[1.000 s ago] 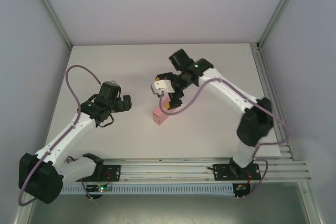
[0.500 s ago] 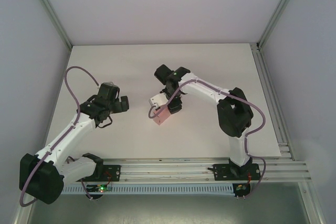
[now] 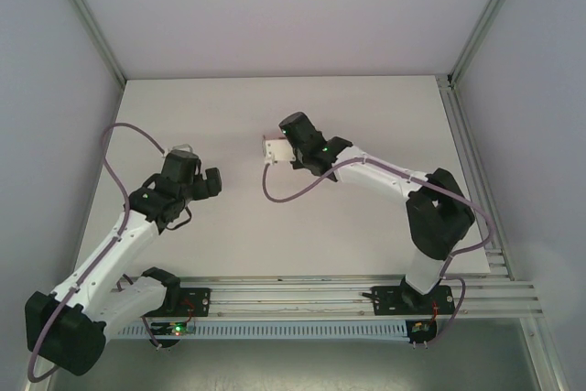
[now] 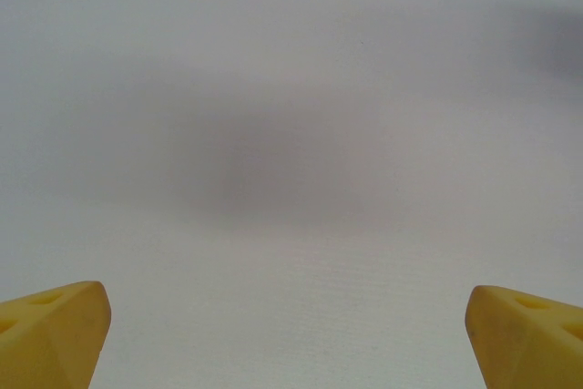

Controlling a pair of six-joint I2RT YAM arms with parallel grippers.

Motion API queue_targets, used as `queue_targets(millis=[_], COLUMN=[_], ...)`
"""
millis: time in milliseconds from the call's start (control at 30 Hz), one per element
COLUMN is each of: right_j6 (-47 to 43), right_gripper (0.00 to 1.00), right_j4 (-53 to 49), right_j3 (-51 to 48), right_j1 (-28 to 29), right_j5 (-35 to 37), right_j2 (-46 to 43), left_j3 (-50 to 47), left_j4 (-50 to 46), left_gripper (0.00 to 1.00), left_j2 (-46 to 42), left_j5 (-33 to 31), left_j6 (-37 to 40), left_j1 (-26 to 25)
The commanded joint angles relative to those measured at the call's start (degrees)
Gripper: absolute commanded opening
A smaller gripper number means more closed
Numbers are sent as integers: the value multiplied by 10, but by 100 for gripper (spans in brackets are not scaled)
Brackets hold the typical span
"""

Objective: Assemble paper box

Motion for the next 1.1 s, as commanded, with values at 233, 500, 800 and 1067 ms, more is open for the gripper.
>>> queue_targets(millis=[233, 500, 800, 1067], right_j6=[120, 165, 227, 596], right_gripper=[48, 85, 98, 98], right_j4=[117, 37, 8, 117], right_j3=[-28, -152, -220, -252], right_j1=[19, 78, 132, -126], right_j5=[128, 43, 22, -64], right_j2=[99, 27, -137, -330], left_j3=[-15, -20, -1, 8], left_j4=[19, 25, 41, 148], left_gripper=[100, 100, 100, 100], left_j2=[-26, -37, -30, 32], left_j5=[-15, -2, -14, -32], left_j6=[-20, -14, -1, 69], left_j1=[11, 10, 11, 38])
